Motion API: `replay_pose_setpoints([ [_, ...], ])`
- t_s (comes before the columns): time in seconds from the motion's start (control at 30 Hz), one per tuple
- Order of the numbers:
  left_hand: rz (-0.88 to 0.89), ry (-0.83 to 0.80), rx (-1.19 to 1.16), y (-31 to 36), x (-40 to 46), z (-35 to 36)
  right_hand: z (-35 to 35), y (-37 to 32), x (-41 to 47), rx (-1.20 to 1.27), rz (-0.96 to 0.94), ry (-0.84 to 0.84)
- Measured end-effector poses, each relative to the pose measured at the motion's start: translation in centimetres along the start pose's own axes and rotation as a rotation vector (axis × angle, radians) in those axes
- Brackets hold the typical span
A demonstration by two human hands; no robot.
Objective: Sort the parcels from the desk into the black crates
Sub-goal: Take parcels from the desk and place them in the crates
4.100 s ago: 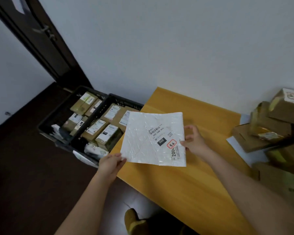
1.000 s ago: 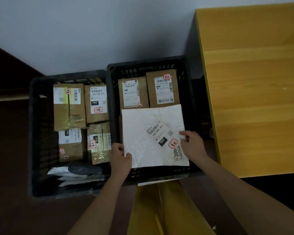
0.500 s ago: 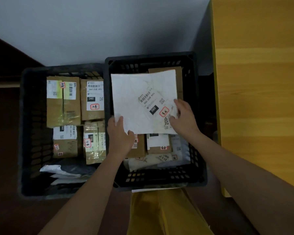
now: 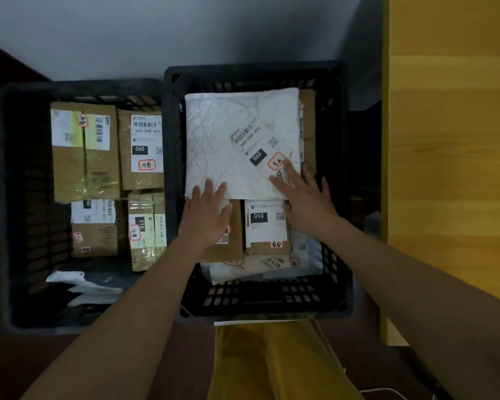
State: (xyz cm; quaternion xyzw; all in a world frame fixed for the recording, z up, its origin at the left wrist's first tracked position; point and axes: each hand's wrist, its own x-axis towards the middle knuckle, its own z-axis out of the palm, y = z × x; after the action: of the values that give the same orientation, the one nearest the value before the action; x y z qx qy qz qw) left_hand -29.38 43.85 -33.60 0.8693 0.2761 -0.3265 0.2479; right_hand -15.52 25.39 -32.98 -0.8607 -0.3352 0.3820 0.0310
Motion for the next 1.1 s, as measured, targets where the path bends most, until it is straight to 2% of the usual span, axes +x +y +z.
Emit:
replay_pose_setpoints([
  [0.23, -0.012, -0.068, 0.088, 0.1, 1.6, -0.5, -0.2, 0.4, 2.9, -0.022, 0.026, -0.075],
  [0.33, -0.025, -0.032, 0.138, 0.2, 1.1, -0.5, -0.4, 0.3, 2.7, -0.036, 0.032, -0.082],
  [0.57, 0.004, 0.020, -0.068, 2.3, -2.2, -2.2, -2.3, -1.0, -1.3, -0.032, 0.012, -0.016],
  [0.77, 0.056, 0.098, -0.085, 4.7, -5.7, -5.1, -4.2, -2.5, -5.9, -0.030, 0.037, 0.138],
  [1.1, 0.234, 0.256, 0.152, 8.6, -13.7, -12.0, -11.1, -6.9, -16.8, 0.020, 0.178, 0.446],
])
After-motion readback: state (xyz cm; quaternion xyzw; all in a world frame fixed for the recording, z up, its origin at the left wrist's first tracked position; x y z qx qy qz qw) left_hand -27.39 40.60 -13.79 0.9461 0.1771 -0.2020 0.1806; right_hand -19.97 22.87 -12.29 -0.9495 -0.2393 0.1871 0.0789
